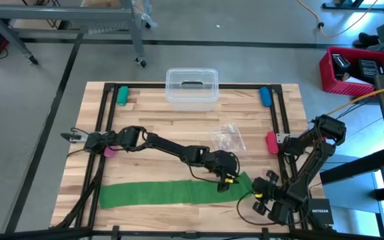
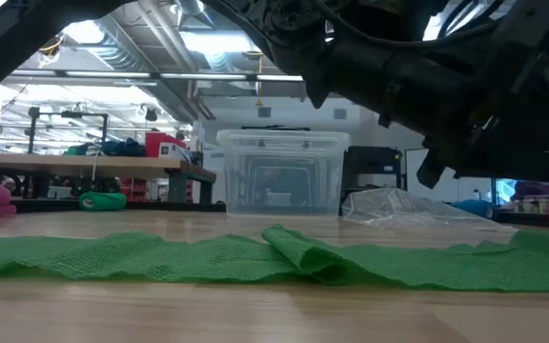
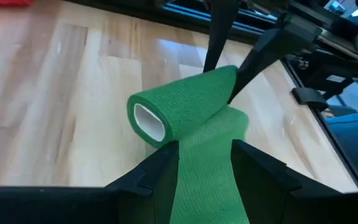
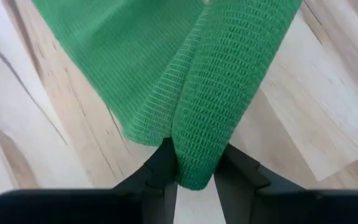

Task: Roll bandage
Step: Roll the green bandage

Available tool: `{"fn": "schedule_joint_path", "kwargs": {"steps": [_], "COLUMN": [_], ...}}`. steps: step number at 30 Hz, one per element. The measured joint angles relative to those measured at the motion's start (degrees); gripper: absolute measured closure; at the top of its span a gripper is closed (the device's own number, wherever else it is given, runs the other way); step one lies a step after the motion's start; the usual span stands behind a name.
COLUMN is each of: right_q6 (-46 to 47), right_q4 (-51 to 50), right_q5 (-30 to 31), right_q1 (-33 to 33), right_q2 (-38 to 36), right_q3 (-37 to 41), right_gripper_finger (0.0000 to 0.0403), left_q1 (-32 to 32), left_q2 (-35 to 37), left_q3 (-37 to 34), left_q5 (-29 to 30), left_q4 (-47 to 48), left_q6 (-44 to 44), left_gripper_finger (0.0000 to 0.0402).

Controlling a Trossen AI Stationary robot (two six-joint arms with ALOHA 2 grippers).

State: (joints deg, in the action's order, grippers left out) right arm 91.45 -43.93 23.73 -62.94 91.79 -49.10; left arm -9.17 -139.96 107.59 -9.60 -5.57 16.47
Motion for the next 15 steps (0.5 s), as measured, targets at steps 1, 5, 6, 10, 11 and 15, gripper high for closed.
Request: {"fn": "schedule_joint_path", "kwargs": {"steps": [1, 5, 6, 10, 11, 15], "right_q6": [-0.84, -2.19, -2.80, -3.31, -3.30, -3.31], "right_q4": [-0.04, -0.19, -0.13, -0.15, -0.15, -0.10], "right_q5": [-0.13, 0.28, 0.26, 0.16, 0.12, 0.08], "right_q1": [0.00, -0.03, -0.02, 0.00, 0.00, 0.00], "right_q2": [0.00, 0.00, 0.00, 0.00, 0.00, -0.02], "right_q3": [0.00, 0.00, 0.00, 0.00, 0.00, 0.00], "right_gripper_finger": [0.0310, 0.0310, 0.0309, 0.0309, 0.0309, 0.0309], "left_q1": [0.00, 0.07, 0.12, 0.29, 0.35, 0.34], "left_q2": [0.00, 0.00, 0.00, 0.00, 0.00, 0.00], "left_q3": [0.00, 0.00, 0.00, 0.00, 0.00, 0.26], "left_q5": [-0.01, -0.08, -0.02, 1.33, 1.43, 2.25], "left_q4": [-0.19, -0.58, -0.15, 1.39, 1.43, 1.67], "left_q6": [0.12, 1.13, 1.11, 1.11, 1.12, 1.14], "left_gripper_finger": [0.0260, 0.0261, 0.0261, 0.0261, 0.0260, 0.0260]}}
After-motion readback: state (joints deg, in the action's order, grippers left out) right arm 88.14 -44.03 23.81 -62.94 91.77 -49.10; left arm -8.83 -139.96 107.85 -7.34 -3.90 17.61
